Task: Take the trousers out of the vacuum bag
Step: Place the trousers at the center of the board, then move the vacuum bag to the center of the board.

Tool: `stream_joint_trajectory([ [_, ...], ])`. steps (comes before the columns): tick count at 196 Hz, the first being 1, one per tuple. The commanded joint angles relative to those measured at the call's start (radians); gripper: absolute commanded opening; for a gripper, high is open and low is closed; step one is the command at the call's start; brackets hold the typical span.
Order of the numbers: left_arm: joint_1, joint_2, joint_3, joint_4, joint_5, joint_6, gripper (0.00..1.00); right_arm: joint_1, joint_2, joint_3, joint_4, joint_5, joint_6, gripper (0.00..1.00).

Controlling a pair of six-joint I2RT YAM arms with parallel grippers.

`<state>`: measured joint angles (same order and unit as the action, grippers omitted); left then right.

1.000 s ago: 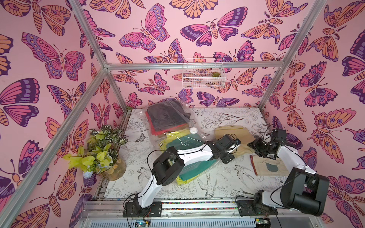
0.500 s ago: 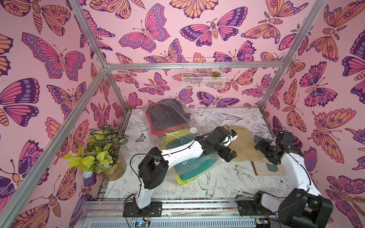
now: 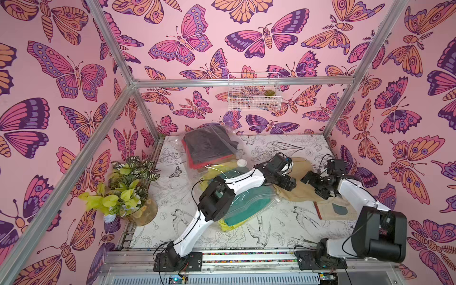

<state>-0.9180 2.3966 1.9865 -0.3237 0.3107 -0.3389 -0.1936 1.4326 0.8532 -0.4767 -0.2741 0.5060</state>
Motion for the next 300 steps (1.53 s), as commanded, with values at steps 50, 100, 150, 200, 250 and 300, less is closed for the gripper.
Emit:
stream_joint_trajectory([
  [50,0.087,0.154,0.148,-0.019,0.042,-0.093,0.93,0.051,0.238,0.057,0.174,-0.024,0.081,0.99],
  [100,0.153,0.235,0.269,-0.024,0.086,-0.110,0.93,0.079,0.308,0.136,0.192,0.010,0.100,0.99],
  [150,0.160,0.010,0.145,-0.024,0.089,-0.057,0.97,0.152,0.070,0.084,0.142,0.065,0.043,0.99],
  [200,0.197,-0.352,-0.169,-0.098,-0.011,0.016,0.99,0.374,-0.175,0.045,0.090,0.140,-0.058,0.99],
  [250,0.313,-0.558,-0.468,-0.168,-0.109,0.020,1.00,0.664,-0.190,0.087,0.018,0.094,-0.117,0.99],
  [300,0.414,-0.505,-0.538,-0.167,-0.130,0.013,0.99,0.901,-0.027,0.060,0.052,0.268,-0.048,0.99],
])
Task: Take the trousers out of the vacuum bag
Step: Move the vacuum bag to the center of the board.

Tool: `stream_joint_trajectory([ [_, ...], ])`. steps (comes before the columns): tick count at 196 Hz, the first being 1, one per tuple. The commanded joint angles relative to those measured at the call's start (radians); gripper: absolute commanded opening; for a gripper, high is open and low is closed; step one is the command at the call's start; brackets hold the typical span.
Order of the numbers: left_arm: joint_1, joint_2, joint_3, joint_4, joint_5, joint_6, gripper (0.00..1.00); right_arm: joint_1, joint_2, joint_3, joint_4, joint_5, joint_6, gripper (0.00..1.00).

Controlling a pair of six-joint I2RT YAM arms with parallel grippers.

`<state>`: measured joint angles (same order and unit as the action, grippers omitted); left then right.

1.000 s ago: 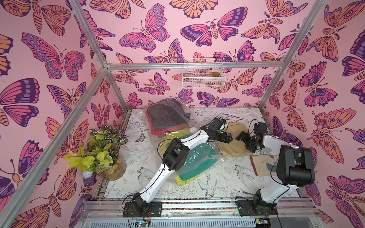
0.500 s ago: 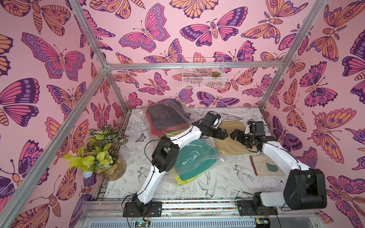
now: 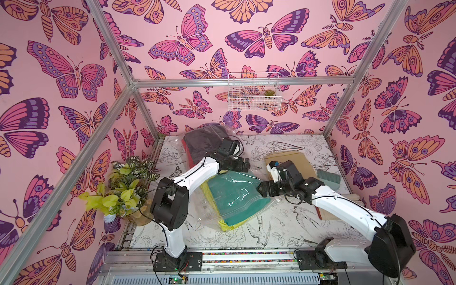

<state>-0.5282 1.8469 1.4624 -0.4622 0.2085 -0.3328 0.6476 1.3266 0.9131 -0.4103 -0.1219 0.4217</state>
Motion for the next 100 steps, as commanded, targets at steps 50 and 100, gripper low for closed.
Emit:
stream_joint_trajectory([
  [50,0.100,0.161,0.006,-0.005,-0.069,-0.012,0.98,0.074,0.334,0.060,0.058,0.166,0.045,0.99],
  [100,0.215,0.246,0.036,0.066,-0.033,-0.049,0.98,0.075,0.581,0.294,0.075,0.179,0.025,0.97],
])
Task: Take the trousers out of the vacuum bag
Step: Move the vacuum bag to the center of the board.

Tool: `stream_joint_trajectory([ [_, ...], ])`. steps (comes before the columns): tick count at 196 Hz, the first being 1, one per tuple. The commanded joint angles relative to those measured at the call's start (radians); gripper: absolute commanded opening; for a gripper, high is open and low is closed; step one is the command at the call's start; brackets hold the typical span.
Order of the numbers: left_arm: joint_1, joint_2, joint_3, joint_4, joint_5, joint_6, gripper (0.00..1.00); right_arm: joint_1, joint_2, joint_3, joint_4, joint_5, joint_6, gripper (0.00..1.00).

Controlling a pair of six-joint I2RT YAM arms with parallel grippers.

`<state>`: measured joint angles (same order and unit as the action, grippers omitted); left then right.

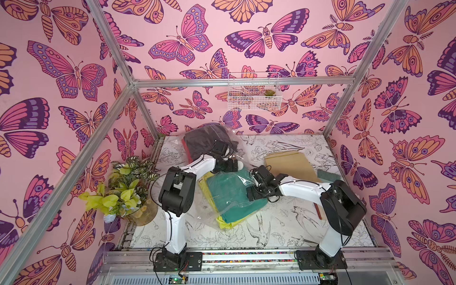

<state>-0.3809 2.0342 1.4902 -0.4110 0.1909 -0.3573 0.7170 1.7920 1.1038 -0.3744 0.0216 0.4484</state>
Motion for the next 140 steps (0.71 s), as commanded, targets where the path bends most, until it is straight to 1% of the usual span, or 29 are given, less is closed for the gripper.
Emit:
stream_joint_trajectory([
  [1,0.070,0.059,0.009,0.016,-0.015,-0.024,0.98,0.006,0.121,0.109,0.038,0.036,-0.002,0.97],
  [46,0.157,0.149,0.115,0.026,0.010,-0.012,0.99,0.002,0.298,0.369,-0.016,0.072,-0.020,0.96],
  [62,0.169,0.185,0.164,0.031,0.003,-0.010,0.99,-0.003,0.368,0.470,-0.054,0.082,-0.026,0.96],
  [90,0.197,0.237,0.253,0.030,0.008,-0.018,1.00,-0.021,0.450,0.595,-0.078,0.076,-0.032,0.96],
  [119,0.224,0.272,0.326,0.030,0.053,-0.026,1.00,-0.044,0.487,0.678,-0.090,0.065,-0.040,0.96],
  [140,0.224,0.239,0.320,0.030,0.117,-0.027,1.00,-0.051,0.446,0.671,-0.106,0.061,-0.056,0.96],
])
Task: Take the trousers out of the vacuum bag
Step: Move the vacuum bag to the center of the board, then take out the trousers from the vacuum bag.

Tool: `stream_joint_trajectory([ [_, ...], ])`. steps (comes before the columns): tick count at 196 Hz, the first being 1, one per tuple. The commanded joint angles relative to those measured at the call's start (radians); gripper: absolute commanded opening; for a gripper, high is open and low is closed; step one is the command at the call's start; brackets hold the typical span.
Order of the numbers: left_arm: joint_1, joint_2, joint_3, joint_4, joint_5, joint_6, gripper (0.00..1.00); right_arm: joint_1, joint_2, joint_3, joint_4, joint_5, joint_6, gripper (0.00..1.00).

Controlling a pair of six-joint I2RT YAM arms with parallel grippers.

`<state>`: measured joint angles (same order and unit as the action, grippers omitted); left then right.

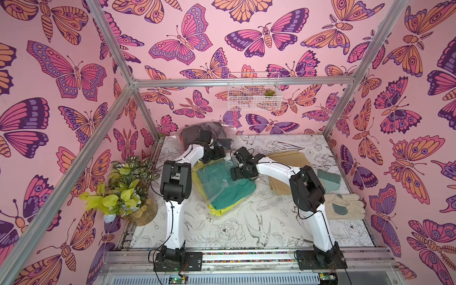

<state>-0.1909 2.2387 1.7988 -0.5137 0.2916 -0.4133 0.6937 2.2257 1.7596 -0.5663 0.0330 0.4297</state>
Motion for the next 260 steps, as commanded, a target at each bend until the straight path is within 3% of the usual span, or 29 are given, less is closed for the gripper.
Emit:
stream_joint_trajectory([
  [1,0.034,0.032,0.011,0.133,0.018,0.030,1.00,-0.027,0.009,0.013,0.086,0.049,-0.038,0.96],
  [40,-0.008,-0.156,-0.133,0.144,0.073,0.085,1.00,-0.028,-0.203,-0.161,0.122,-0.034,-0.039,0.96],
  [123,-0.196,-0.601,-0.527,0.111,0.009,0.134,0.99,-0.027,-0.678,-0.601,0.134,-0.140,0.098,0.95],
  [143,-0.250,-0.666,-0.586,0.062,-0.023,0.156,0.98,-0.028,-0.817,-0.734,0.186,-0.199,0.165,0.88],
  [175,-0.324,-0.774,-0.709,0.041,-0.061,0.159,0.92,-0.021,-0.972,-0.923,0.270,-0.273,0.274,0.68],
  [211,-0.411,-0.912,-0.810,0.010,-0.108,0.152,0.86,-0.016,-1.019,-1.058,0.414,-0.302,0.403,0.53],
  [260,-0.565,-1.062,-0.874,-0.060,-0.215,0.128,0.82,-0.006,-0.911,-1.086,0.590,-0.304,0.509,0.49],
])
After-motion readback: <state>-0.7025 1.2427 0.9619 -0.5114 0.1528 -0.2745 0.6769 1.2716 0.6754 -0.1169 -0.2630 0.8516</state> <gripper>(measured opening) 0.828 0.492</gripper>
